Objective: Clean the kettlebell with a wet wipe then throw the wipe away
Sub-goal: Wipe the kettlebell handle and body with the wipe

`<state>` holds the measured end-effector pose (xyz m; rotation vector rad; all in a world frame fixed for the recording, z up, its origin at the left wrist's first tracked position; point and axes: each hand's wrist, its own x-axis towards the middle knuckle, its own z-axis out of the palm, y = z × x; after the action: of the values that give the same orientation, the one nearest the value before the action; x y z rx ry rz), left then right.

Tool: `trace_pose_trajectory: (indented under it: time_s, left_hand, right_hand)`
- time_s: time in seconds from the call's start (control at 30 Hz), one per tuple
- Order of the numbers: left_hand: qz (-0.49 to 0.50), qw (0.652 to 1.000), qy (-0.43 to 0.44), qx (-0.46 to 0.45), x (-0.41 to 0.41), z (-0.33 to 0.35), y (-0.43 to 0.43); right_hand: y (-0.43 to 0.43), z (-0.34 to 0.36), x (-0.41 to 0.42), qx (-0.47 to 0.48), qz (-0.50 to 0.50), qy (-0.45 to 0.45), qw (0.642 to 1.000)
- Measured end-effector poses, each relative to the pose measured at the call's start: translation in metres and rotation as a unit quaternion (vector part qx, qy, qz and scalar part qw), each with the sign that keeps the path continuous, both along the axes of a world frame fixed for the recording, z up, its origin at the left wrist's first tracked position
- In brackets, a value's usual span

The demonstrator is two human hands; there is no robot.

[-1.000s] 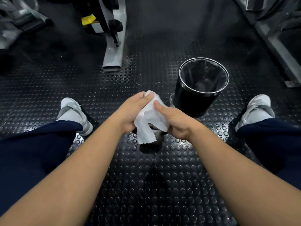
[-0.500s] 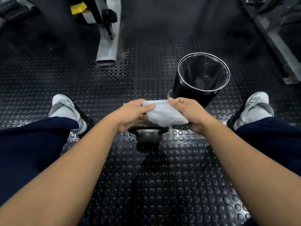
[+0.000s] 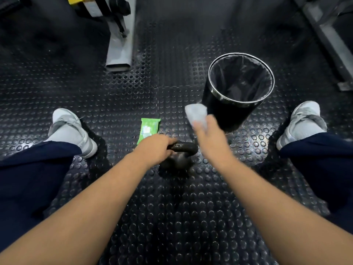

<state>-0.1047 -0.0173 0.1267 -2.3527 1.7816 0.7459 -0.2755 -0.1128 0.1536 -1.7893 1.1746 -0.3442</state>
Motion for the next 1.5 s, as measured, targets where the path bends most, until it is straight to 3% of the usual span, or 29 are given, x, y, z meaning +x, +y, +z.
trace_pose_trajectory:
  time_s: [0.07,0.13,0.23,0.53,0.77,1.0,1.2,1.37,1.5]
  left_hand:
    - [-0.015,1.0,-0.02,0.004,0.0,-0.002,0.0]
    - [-0.018,1.0,-0.025,0.005,0.003,-0.008,0.001]
    - [-0.018,1.0,-0.02,0.001,0.002,-0.011,0.001]
    - [-0.009,1.0,0.013,-0.009,0.0,-0.008,0.003]
    - [0.0,1.0,0.013,-0.016,0.0,-0.009,0.003]
    - [-0.006,1.0,0.015,-0.02,0.001,-0.008,0.003]
    - [0.002,1.0,0.014,-0.012,0.001,-0.01,0.002]
    - [-0.011,1.0,0.012,-0.019,0.001,-0.008,0.002]
    - [0.006,1.0,0.021,-0.013,0.0,-0.008,0.002]
  right_hand:
    - [0.038,-0.026,0.001,0.009,0.151,0.096,0.984]
    - [0.067,-0.051,-0.005,-0.053,0.231,0.125,0.963]
    - [0.072,-0.07,-0.02,-0.14,0.239,0.108,0.955]
    - [0.072,-0.071,-0.013,-0.198,0.291,0.153,0.923]
    - [0.05,-0.078,-0.027,-0.091,0.197,0.146,0.965]
    - [0.071,-0.072,-0.022,-0.188,0.281,0.13,0.932]
    - [0.056,-0.082,-0.016,-0.103,0.19,0.142,0.966]
    - [0.057,-0.072,-0.014,-0.18,0.287,0.14,0.93]
    - [0.061,-0.089,-0.036,-0.139,0.229,0.144,0.953]
